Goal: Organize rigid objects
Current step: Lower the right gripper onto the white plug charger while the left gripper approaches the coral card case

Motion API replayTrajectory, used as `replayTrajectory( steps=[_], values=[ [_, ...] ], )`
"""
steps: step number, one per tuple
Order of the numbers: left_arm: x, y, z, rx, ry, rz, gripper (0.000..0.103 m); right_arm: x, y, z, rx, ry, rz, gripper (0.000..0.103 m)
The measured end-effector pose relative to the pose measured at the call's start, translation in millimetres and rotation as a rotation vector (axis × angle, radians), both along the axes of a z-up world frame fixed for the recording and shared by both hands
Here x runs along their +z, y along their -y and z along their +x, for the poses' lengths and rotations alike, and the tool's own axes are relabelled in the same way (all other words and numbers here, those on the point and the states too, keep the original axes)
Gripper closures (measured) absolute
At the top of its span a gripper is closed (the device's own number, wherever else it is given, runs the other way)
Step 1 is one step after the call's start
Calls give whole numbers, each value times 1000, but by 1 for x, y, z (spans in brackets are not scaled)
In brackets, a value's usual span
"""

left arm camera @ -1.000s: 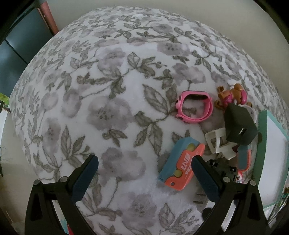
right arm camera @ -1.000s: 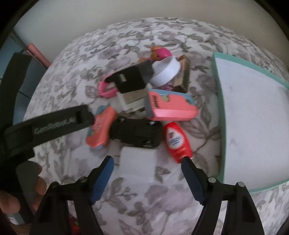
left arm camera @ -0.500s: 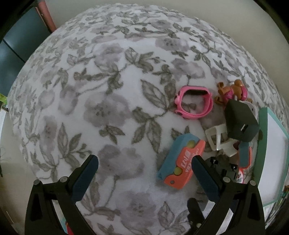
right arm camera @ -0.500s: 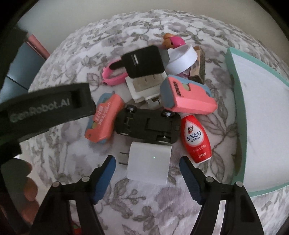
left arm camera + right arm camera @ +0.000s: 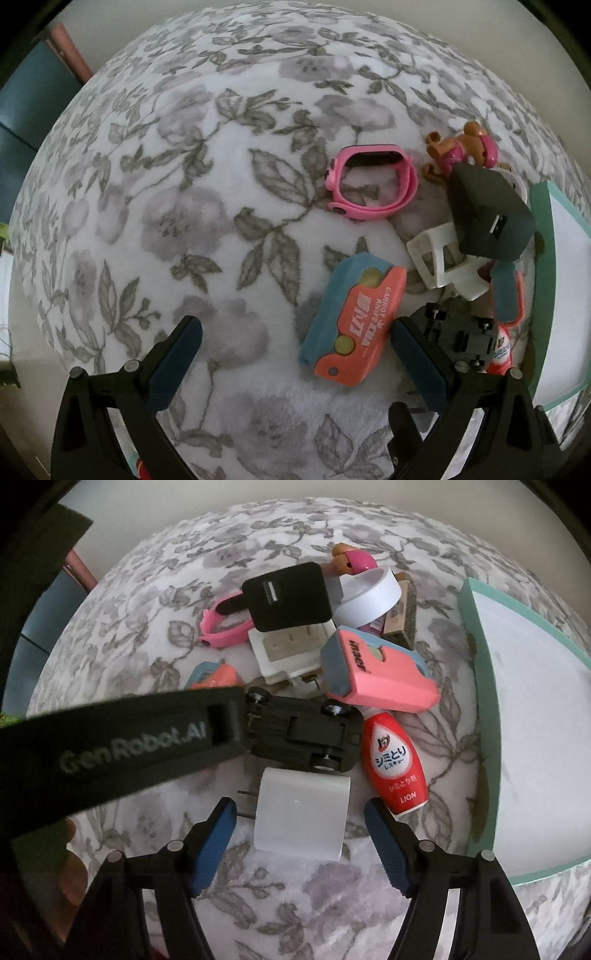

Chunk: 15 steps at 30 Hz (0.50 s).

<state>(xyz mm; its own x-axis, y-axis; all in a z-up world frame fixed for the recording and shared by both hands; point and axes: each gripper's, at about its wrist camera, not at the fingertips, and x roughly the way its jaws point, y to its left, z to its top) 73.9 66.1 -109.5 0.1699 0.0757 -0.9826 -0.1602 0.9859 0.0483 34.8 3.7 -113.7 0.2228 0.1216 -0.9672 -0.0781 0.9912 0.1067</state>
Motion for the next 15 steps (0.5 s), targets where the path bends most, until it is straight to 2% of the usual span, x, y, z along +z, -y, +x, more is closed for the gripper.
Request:
replayTrajectory(
  steps=[3, 5, 6, 8, 11, 13, 15],
  values=[
    [-4, 6, 3, -19, 0, -16, 12, -1, 1, 2, -9, -6, -2, 28],
    [-9, 11, 3, -34, -16, -42, 38, -1, 5, 1, -14, -8, 2, 30],
    [-11, 14, 4, -37, -20, -41, 38, 0, 6, 2, -16, -8, 4, 30],
    [-10, 18, 4, -45, -10, -37, 45, 1, 10, 0, -12, -8, 5, 31],
    [-10, 21, 3, -42, -3, -39, 54, 3, 17, -4, -6, -6, 3, 41],
    [-11, 16, 4, -36, 0, -40, 59, 8, 25, -11, -9, -5, 9, 41],
    [-11, 16, 4, -31, 0, -42, 59, 8, 29, -11, -12, -7, 19, 41]
  ],
)
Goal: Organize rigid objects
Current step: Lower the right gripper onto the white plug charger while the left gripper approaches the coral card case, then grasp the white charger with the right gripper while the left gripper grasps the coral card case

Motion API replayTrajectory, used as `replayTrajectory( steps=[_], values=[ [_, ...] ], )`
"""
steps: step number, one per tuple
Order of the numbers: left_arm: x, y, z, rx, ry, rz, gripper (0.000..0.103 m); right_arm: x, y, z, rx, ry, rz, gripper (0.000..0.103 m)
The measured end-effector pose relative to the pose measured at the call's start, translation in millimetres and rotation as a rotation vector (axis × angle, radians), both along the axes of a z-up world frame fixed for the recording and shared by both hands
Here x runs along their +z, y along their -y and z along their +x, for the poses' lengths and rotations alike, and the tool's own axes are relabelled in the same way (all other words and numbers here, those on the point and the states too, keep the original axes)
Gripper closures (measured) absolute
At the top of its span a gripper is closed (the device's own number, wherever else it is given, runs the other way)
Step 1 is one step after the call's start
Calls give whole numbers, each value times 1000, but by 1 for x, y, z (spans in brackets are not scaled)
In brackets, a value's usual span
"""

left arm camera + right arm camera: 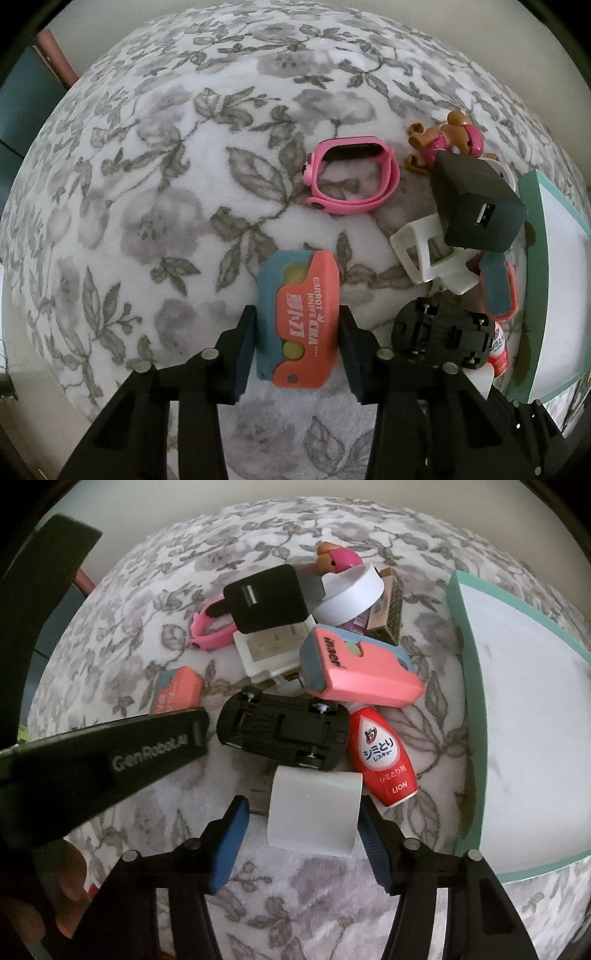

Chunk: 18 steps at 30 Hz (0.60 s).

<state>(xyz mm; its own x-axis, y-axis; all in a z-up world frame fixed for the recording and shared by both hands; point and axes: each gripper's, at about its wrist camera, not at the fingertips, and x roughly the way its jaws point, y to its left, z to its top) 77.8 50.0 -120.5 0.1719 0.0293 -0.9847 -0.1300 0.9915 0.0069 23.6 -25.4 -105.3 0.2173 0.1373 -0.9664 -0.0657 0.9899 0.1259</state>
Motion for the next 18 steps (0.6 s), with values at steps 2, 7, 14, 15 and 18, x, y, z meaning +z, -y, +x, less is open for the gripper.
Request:
replayTrajectory(
  steps=[2, 7, 14, 15, 18],
  values=[
    [0, 0, 0, 2, 0, -1, 59, 1, 2, 0, 0, -1, -1, 41],
    [10, -13, -4, 18, 13, -5, 59, 3, 6, -1, -10, -8, 10, 41],
    [41, -26, -10, 32, 89, 14, 59, 14, 17, -4, -45, -10, 56, 41],
    [44, -28, -10, 33, 98, 15, 59, 16, 19, -4, -50, -9, 60, 41],
    [58, -27, -11, 37, 132, 12, 59, 25, 26, -6, -72, -8, 84, 41]
  ],
)
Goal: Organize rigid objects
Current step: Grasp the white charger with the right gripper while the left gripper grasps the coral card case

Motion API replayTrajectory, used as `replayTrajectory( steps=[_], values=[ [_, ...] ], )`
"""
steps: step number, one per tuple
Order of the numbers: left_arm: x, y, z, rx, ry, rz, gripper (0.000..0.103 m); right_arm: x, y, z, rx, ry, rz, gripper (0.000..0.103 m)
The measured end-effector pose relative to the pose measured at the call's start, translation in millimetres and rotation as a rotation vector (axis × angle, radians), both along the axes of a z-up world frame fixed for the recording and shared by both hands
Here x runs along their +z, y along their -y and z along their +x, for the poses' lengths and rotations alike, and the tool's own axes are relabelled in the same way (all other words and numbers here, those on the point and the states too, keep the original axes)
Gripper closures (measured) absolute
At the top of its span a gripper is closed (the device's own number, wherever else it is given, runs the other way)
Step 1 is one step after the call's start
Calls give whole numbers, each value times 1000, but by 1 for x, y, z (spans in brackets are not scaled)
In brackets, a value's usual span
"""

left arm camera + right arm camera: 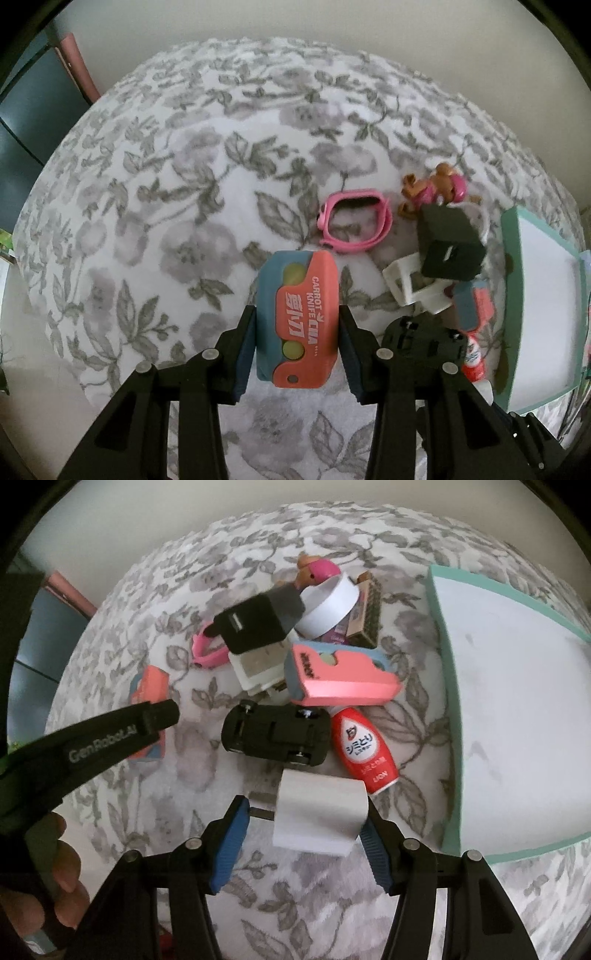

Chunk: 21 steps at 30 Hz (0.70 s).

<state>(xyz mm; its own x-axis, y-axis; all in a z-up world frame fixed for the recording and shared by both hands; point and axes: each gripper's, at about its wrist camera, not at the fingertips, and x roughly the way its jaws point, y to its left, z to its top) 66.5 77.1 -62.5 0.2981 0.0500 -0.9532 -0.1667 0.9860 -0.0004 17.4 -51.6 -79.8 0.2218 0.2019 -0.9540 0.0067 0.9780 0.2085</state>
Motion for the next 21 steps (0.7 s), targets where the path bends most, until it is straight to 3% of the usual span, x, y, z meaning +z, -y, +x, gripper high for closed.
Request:
replayTrajectory(
  steps=[11, 17, 21],
  values=[
    [26, 7, -13, -33, 69, 15, 59, 37, 27, -2, -54, 75, 51, 41],
    [36, 34, -10, -88, 72, 30, 59, 54, 46, -2, -102, 136, 29, 41],
    [38, 62, 1, -138, 45, 47, 59, 58, 70, 1, -181, 162, -38, 41]
  ],
)
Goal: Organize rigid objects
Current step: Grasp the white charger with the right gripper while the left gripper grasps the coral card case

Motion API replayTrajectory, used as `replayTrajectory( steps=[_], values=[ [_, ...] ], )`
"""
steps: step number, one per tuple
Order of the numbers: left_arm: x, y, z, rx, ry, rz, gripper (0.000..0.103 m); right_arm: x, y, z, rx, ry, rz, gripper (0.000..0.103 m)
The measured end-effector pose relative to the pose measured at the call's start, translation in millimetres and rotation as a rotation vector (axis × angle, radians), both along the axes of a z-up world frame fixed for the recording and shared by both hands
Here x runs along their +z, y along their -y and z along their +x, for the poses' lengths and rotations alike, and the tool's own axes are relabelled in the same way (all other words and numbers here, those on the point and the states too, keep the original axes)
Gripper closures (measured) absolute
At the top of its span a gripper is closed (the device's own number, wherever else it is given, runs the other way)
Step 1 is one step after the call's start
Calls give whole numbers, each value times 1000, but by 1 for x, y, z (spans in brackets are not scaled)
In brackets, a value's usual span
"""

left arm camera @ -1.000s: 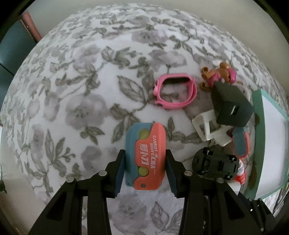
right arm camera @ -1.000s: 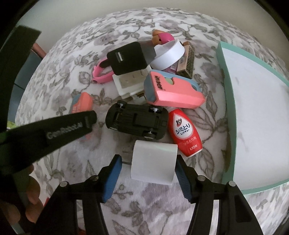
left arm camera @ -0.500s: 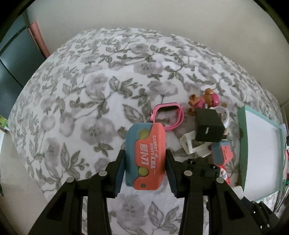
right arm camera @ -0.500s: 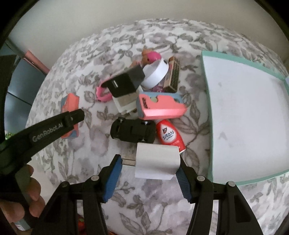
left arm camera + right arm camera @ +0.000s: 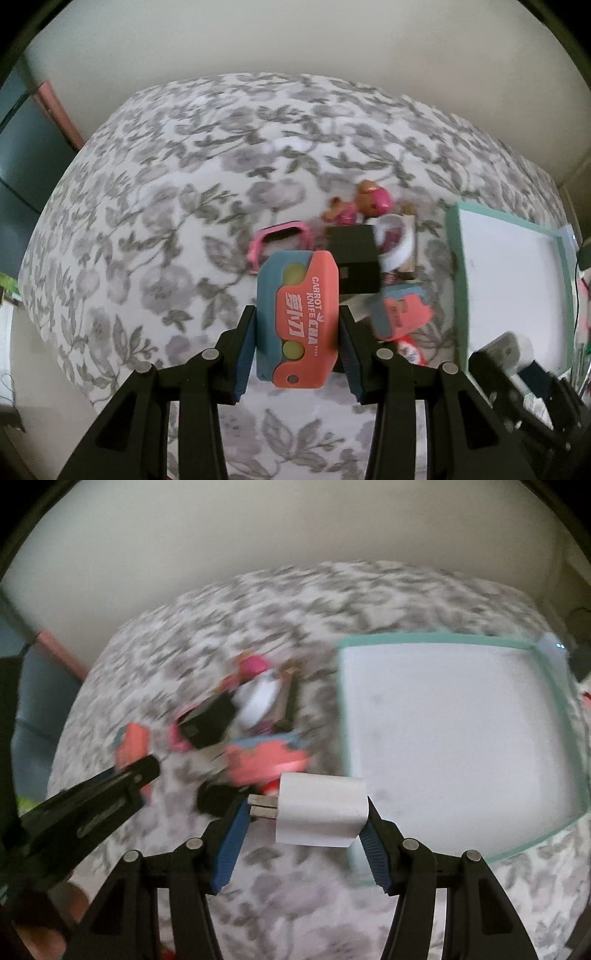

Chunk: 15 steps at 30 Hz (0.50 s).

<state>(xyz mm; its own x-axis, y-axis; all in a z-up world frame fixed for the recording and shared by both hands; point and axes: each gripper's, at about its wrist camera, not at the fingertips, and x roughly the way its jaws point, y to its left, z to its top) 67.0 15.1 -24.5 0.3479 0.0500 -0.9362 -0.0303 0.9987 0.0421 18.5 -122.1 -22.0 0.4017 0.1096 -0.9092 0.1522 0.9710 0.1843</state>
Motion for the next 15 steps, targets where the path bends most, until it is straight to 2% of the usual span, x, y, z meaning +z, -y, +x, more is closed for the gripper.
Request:
replayTrajectory(
  steps=[7, 12, 15],
  values=[
    [-2, 61, 16, -88, -44, -10, 59, -6, 57, 8, -173, -16, -70, 41],
    [-11, 110, 26, -161, -90, -115, 59, -19, 101, 10, -303, -33, -72, 41],
    [-18, 133, 30, -188, -95, -134, 59, -21, 126, 9, -385, -23, -89, 41]
  ],
)
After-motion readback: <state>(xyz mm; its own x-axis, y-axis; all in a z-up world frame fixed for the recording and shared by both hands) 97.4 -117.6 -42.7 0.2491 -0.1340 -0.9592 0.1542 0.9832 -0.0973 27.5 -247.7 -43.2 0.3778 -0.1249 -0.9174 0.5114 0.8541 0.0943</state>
